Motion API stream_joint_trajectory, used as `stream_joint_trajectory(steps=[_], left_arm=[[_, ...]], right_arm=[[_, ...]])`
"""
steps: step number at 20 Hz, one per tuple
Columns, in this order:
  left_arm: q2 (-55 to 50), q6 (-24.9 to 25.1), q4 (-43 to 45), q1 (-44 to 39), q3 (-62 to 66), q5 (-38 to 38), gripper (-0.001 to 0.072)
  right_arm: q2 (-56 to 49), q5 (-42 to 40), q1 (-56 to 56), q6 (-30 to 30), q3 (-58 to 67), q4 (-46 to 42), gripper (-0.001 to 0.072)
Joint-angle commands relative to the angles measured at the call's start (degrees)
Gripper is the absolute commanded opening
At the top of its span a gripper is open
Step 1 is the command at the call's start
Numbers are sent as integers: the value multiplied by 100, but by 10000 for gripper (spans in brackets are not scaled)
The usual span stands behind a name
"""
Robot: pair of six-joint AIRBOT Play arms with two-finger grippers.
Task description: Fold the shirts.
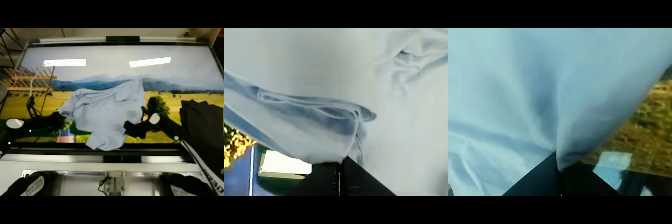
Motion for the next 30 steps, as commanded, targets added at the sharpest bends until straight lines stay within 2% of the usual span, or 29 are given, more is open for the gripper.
stream_joint_trajectory(steps=[1, 3, 6, 8, 10, 11, 12, 14, 15, 16, 19, 23, 26, 27, 28, 30], left_arm=[[229, 116, 2, 74, 166, -48, 38], [420, 474, 17, 299, 658, -402, 37], [1073, 1113, 20, 800, 2249, -1180, 36], [1567, 1130, 26, 1244, 3665, -1180, 37], [2000, 1099, 479, 1823, 5252, -748, 37], [2153, 1032, 763, 2044, 5853, -540, 37], [2273, 669, 1040, 2210, 6356, -361, 37], [2437, -400, 1325, 2306, 6852, -286, 37], [2533, -835, 1333, 2312, 6896, -304, 37], [2636, -1025, 1335, 2312, 6896, -455, 37], [2815, -1027, 1373, 2312, 6898, -1530, 37], [2789, -1360, 1460, 2312, 6592, -3121, 38], [2789, -1344, 1456, 2312, 5414, -3698, 37], [2776, -1123, 1405, 2299, 4848, -3703, 37], [2723, -719, 1373, 2251, 4227, -3694, 37], [2448, -625, 1375, 2133, 3178, -3344, 37]], right_arm=[[118, -254, 166, -63, 83, 573, 57], [505, -175, 92, -560, 455, 411, 56], [1620, 26, -463, -761, 1663, -157, 56], [2465, 9, -944, -1169, 2809, -752, 56], [3300, -175, -1362, -1384, 4127, -1764, 56], [3622, -229, -1475, -1325, 4658, -2319, 57], [3917, -203, -1556, -1187, 5128, -2846, 56], [4413, -118, -1624, -813, 5608, -3630, 57], [4647, -24, -1624, -601, 5702, -3891, 57], [4841, 125, -1624, -428, 5705, -4059, 57], [5049, 1207, -1624, -343, 5705, -4358, 57], [4675, 2785, -1624, -387, 5698, -5027, 57], [3917, 3707, -1622, -431, 5490, -5187, 57], [3595, 3825, -1624, -433, 5274, -5049, 57], [3281, 3790, -1624, -411, 5012, -4946, 57], [2535, 3246, -1624, -374, 4415, -4848, 57]])
